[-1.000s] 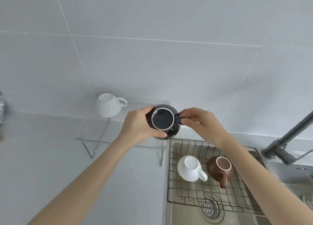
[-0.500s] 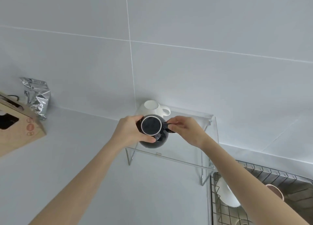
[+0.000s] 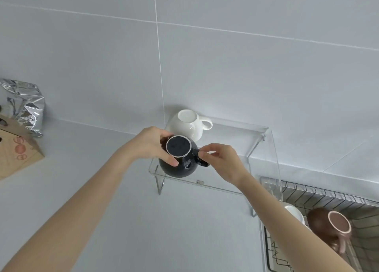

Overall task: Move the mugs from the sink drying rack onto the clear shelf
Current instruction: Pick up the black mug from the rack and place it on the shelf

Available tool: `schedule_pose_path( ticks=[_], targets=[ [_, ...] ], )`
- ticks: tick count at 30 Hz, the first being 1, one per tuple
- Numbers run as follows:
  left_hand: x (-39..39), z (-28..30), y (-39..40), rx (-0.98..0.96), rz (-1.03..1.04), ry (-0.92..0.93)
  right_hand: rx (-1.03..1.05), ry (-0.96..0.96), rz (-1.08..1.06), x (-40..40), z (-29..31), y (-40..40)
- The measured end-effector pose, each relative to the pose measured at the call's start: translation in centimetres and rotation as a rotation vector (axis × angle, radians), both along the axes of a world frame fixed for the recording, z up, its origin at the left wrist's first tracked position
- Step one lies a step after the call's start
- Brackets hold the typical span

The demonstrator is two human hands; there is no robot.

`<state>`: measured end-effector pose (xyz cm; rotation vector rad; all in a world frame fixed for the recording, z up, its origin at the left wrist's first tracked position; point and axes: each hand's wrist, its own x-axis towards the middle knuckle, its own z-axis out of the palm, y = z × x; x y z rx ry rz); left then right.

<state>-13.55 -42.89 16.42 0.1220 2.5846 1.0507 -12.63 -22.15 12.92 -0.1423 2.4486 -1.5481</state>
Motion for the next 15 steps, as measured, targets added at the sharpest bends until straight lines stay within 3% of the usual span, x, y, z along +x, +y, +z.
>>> schedule_pose_path(
  ticks=[15],
  targets=[
    [-0.38,-0.15,0.5,-0.004,-0.027,-0.127,-0.078,-0.044,0.028,-0.29,-0.69,0.63]
  ],
)
